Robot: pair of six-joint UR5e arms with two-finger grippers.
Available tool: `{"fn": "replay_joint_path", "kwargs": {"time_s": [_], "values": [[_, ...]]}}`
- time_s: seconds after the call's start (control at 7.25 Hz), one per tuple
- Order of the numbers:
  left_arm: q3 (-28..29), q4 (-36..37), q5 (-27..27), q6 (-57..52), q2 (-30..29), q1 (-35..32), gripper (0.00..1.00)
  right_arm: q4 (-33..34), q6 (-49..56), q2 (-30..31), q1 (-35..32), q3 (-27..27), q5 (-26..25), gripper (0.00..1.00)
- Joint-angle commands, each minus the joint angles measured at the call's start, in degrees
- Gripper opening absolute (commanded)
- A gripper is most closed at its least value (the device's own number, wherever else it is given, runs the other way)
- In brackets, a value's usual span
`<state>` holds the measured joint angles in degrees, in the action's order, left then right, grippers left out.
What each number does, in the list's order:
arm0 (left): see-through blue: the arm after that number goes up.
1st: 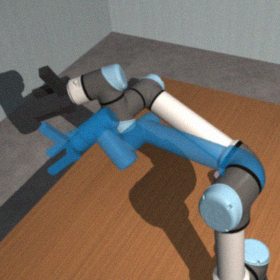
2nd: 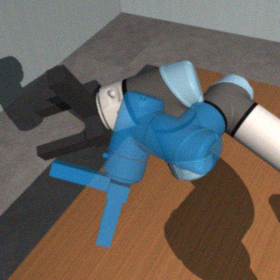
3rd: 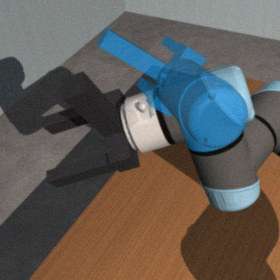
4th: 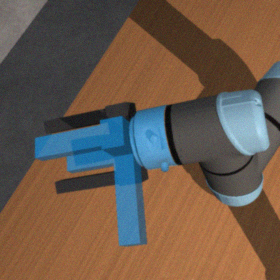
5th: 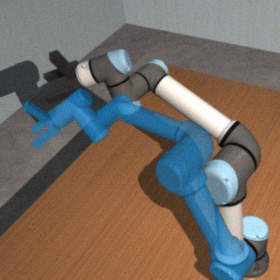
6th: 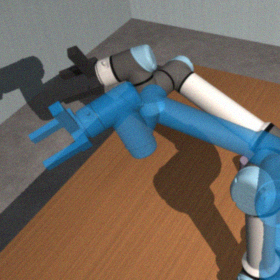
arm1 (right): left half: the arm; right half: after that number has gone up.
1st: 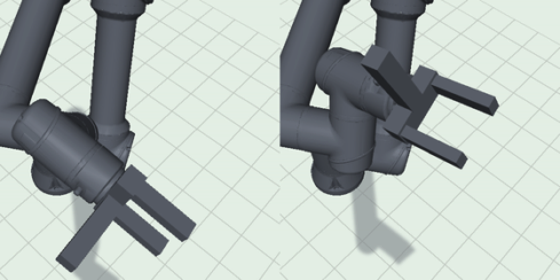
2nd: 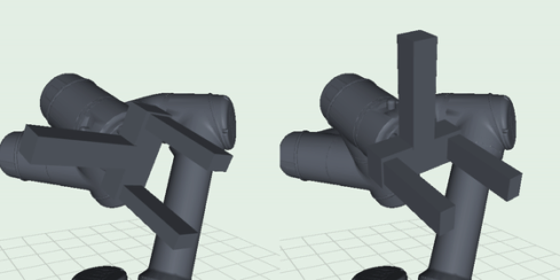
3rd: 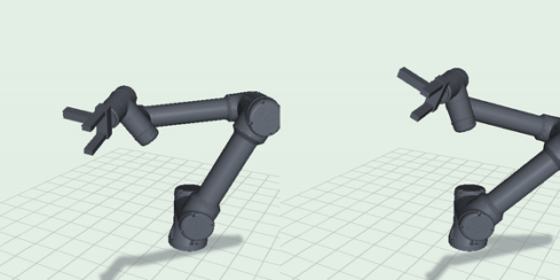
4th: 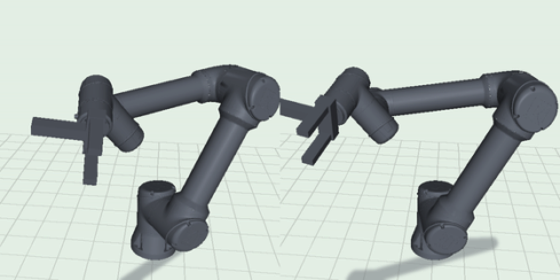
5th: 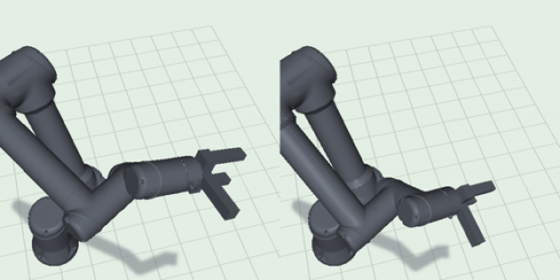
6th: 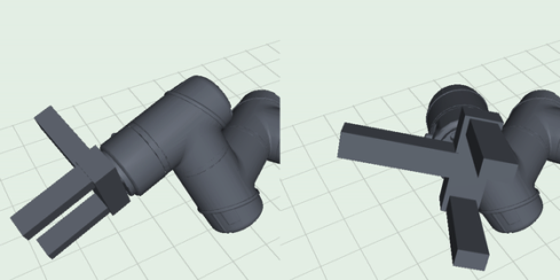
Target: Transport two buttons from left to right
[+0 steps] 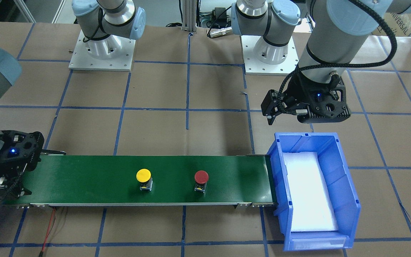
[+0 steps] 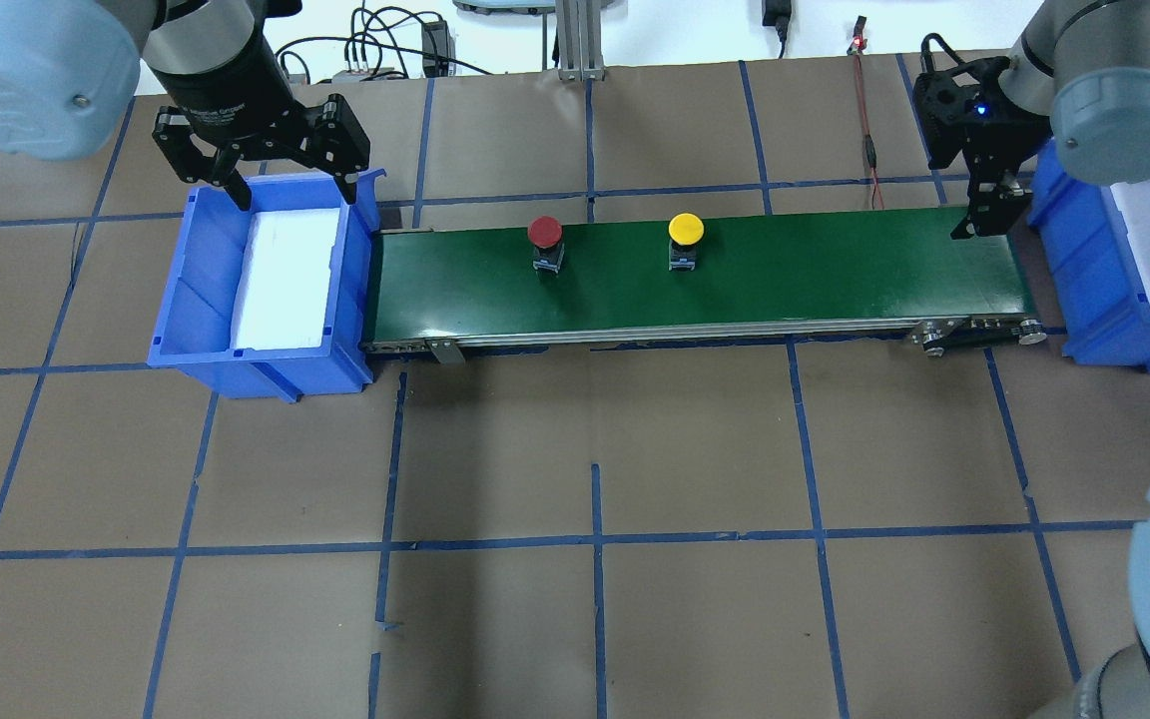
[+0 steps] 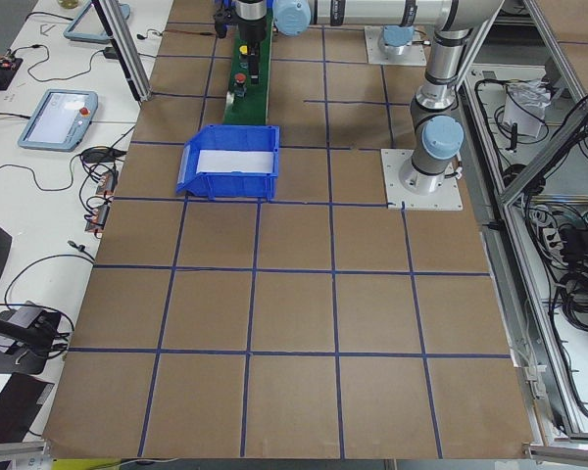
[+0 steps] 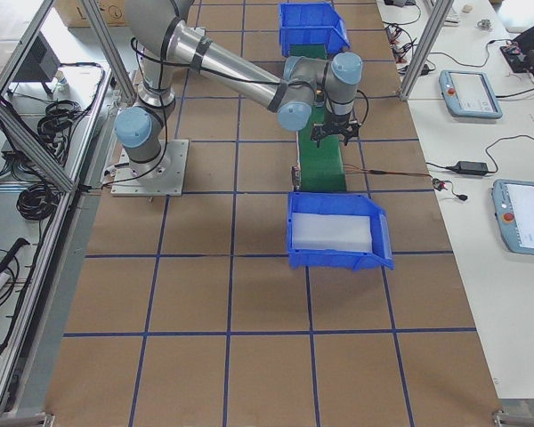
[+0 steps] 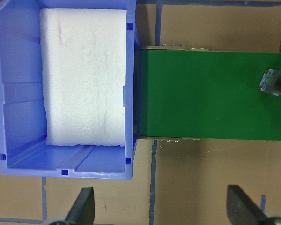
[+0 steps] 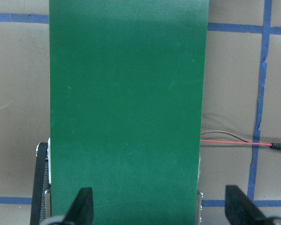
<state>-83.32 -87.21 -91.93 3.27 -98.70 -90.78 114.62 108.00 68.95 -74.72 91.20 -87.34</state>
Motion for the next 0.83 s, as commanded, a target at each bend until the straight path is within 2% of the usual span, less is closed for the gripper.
{"fn": "replay_joint_path", "kwargs": {"time_s": [0.0, 0.69], "values": [[0.0, -0.1, 0.0, 0.0, 0.0, 0.0, 1.00, 0.4, 1.1, 0.0, 0.0, 0.3, 0.0, 1.00], [-0.1, -0.1, 0.0, 0.0, 0.0, 0.0, 1.00, -0.4, 0.0, 0.0, 0.0, 0.2, -0.2, 0.97]]}}
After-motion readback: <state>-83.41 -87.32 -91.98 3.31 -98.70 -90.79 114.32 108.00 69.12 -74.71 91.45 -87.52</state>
